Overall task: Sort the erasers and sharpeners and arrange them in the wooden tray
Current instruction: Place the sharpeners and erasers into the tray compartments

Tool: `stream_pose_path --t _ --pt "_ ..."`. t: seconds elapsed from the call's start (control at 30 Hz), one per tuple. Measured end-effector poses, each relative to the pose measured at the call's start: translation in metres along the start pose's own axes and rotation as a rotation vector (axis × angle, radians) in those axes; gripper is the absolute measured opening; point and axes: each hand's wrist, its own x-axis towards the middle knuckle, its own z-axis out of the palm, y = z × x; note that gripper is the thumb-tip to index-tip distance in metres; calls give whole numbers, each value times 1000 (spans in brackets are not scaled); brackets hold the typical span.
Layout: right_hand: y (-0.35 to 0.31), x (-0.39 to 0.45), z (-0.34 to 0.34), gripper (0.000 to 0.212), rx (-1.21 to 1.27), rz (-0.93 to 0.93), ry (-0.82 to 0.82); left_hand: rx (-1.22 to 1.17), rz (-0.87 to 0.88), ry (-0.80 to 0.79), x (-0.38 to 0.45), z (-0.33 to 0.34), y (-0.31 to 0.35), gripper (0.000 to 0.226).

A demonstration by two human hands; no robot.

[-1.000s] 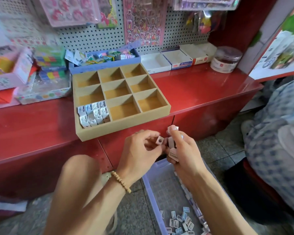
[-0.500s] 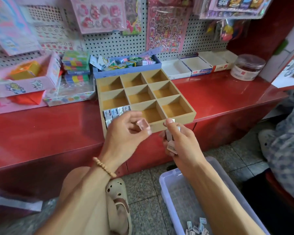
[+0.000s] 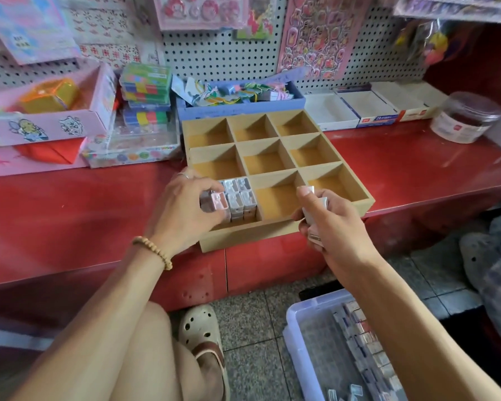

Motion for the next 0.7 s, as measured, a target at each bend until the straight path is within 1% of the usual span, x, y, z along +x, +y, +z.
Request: stream_pose_path --t 0.17,0.27,0.4,0.47,0.53,0.57,0.63,0.7 --pt "1 11 6 24 -26 -10 6 3 59 -4 1 6 -7 35" --pt "1 14 9 22 -46 -18 -9 19 74 -35 4 8 -8 37" --pt "1 17 13 25 -143 -62 -68 2 96 -47 5 3 -6 54" --pt "-1 18 14 21 -237 -109 -111 -76 122 -39 4 -2 -1 55" --pt "-3 19 17 12 -362 -194 -139 -211 141 -69 5 -7 6 47" --pt "-4 19 19 11 -418 -233 -142 -302 132 -97 5 -9 11 43" --pt "-4 20 24 22 -558 -290 -124 -459 79 -142 7 -13 18 33" --pt "-5 20 31 33 -672 -351 -116 -518 42 -170 9 -13 23 24"
